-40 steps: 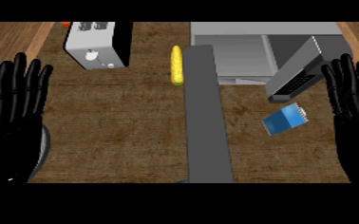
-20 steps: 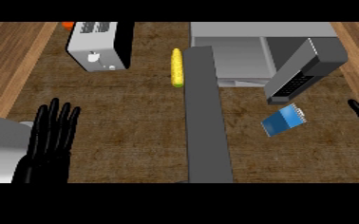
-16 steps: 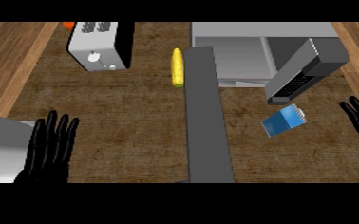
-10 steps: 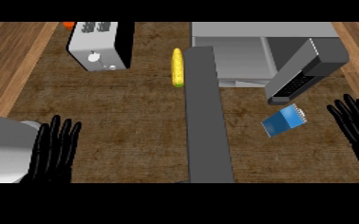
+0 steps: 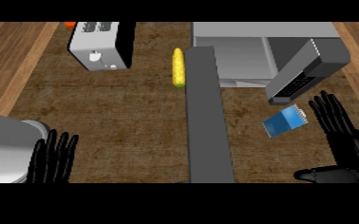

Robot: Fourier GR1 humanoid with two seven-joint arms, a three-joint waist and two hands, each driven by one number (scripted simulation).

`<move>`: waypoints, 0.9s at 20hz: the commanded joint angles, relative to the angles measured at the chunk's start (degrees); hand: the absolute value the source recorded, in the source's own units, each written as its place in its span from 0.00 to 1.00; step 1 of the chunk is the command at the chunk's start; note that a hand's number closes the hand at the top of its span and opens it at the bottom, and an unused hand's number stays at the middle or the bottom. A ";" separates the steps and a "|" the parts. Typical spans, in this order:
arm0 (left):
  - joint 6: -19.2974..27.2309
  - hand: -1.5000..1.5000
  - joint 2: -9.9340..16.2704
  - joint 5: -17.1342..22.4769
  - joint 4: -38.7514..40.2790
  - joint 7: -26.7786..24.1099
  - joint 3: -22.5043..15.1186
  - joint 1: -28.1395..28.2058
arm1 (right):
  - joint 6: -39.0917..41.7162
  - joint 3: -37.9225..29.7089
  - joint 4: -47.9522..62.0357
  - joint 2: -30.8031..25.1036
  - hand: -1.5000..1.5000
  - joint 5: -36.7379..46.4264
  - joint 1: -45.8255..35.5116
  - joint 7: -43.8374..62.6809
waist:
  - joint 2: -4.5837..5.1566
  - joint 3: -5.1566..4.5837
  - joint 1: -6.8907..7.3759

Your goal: Pick up the milk, place it into the microwave and close the microwave

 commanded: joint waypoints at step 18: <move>-3.64 0.00 2.24 2.59 -1.49 -5.63 -0.10 8.16 | -3.68 -3.62 51.55 -10.04 0.00 12.70 -17.77 -34.74 | 0.09 0.05 0.36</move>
